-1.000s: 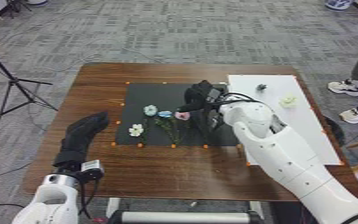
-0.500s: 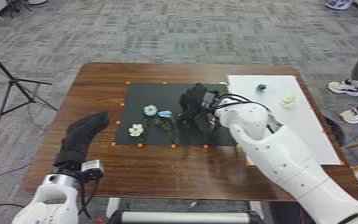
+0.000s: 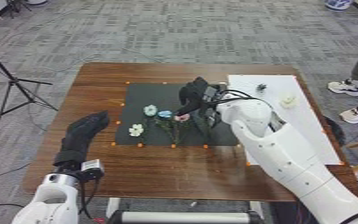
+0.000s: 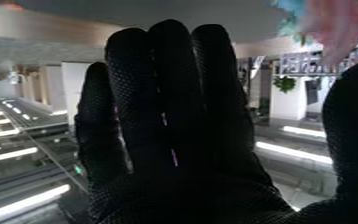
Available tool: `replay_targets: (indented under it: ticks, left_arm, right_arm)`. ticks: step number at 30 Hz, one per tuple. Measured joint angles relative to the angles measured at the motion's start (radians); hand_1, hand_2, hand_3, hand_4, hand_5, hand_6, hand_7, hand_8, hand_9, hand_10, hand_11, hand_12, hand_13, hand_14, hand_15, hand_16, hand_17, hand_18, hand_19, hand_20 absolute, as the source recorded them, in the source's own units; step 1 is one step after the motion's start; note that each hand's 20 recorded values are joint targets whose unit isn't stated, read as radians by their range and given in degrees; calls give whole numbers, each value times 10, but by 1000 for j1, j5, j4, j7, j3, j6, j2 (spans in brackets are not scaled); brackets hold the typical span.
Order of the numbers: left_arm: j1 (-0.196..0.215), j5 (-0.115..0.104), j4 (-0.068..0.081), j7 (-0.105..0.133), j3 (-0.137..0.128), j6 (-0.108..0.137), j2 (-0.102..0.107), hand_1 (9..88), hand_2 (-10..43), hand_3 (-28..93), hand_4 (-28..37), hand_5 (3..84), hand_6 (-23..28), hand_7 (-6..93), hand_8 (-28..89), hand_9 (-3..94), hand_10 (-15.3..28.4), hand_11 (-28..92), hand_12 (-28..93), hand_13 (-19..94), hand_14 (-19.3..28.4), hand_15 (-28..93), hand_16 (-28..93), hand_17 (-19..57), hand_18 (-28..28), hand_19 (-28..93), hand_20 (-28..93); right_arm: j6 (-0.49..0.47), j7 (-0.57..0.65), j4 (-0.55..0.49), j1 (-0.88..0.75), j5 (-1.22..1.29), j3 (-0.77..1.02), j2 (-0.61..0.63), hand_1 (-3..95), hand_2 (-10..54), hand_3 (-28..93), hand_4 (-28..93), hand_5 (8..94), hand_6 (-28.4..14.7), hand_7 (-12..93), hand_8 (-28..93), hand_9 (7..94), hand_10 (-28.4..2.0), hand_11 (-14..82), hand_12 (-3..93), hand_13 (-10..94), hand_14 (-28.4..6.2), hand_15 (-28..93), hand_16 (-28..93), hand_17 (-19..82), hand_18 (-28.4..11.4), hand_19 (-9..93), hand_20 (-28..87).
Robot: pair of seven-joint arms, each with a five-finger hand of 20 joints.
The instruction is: Arrange flowers
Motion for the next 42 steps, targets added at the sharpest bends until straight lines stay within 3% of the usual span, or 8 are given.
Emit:
replay_targets:
  ticks: [10,25,42]
  left_arm:
    - [0,0,1,0,-1,0,-1,257,11,700,-230,458,48,152,-77,442,126,190,104,321,162,145,11,14,118,58,136]
    - [-2,1,1,-3,-1,0,0,258,9,699,-228,457,48,152,-77,442,125,191,104,320,163,146,11,14,117,57,136]
    - [1,1,1,-1,-4,-5,2,258,7,701,-227,458,48,153,-76,442,126,191,105,320,163,145,11,14,117,56,137]
  right_arm:
    - [-27,-42,-5,-51,-68,8,-12,180,-65,684,-222,624,23,306,-142,658,-139,341,279,551,-152,541,326,209,-231,599,489]
    - [-39,-41,18,22,-46,-29,7,179,-72,685,-224,622,22,303,-143,657,-139,340,278,549,-152,542,326,208,-230,596,490]
    - [12,-16,19,81,-32,-17,-9,182,-67,687,-224,627,21,302,-141,660,-138,342,278,552,-150,544,327,208,-231,596,490]
